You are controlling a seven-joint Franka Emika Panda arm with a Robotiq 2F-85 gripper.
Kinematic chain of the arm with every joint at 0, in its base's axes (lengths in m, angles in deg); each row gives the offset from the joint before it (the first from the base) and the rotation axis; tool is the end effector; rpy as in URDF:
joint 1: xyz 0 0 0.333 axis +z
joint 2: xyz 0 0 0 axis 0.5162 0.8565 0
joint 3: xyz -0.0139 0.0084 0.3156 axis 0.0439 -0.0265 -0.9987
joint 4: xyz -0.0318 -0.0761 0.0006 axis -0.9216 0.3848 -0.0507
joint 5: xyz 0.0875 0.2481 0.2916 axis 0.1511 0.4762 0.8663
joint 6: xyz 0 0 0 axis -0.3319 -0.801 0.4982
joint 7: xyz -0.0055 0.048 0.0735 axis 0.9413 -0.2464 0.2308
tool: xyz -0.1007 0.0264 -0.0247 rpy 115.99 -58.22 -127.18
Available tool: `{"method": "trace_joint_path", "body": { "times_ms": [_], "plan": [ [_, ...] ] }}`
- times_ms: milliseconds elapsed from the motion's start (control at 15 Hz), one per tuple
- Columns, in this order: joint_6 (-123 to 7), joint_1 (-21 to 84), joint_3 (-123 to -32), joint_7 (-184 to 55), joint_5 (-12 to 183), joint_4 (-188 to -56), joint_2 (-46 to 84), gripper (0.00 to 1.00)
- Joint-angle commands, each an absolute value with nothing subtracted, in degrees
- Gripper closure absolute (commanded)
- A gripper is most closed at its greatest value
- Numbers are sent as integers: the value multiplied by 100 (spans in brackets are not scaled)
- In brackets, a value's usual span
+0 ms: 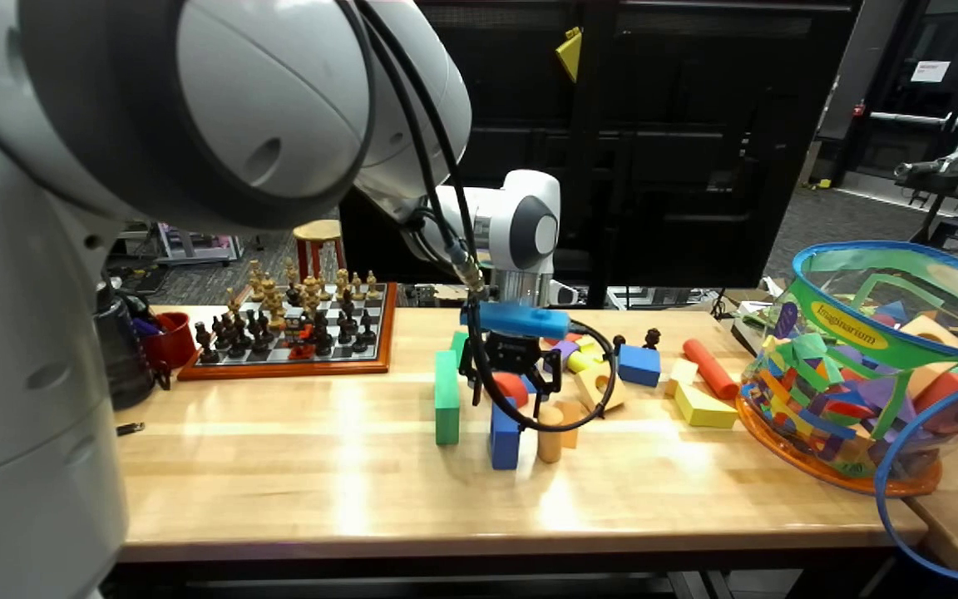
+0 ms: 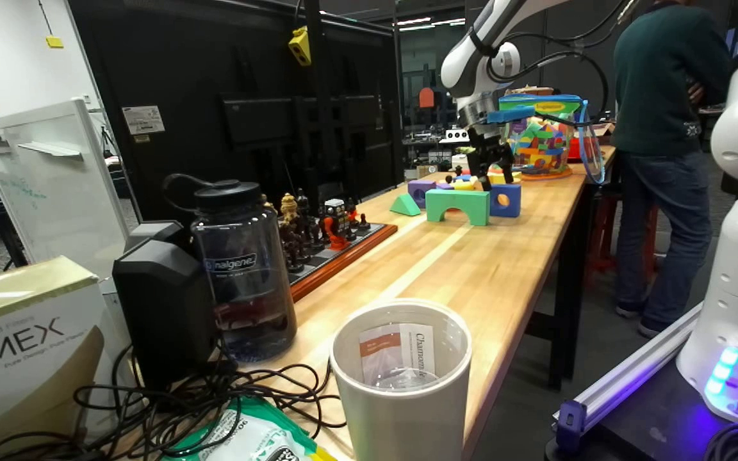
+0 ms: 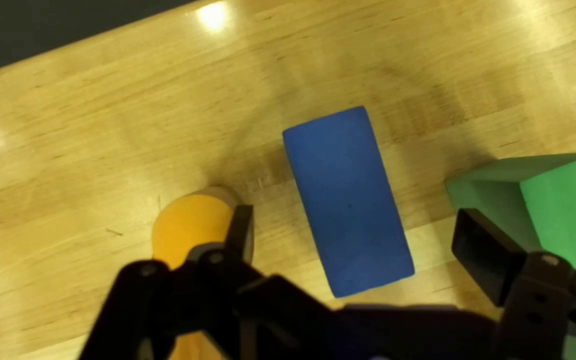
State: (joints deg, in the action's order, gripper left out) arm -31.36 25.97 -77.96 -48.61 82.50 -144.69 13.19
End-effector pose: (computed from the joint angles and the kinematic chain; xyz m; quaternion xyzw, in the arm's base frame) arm 0.5430 -0.0906 0.3457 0.9865 0.0451 -0.1557 0.0250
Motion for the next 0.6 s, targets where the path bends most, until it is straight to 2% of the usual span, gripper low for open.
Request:
{"method": "trace_joint_path", "body": {
  "times_ms": [0,533],
  "plan": [
    [-3196,2591,-7809,-4889,8413,-14588,1293,0],
    [-3249,2562,-7804,-4803,8565,-14604,1282,0]
  ]
}}
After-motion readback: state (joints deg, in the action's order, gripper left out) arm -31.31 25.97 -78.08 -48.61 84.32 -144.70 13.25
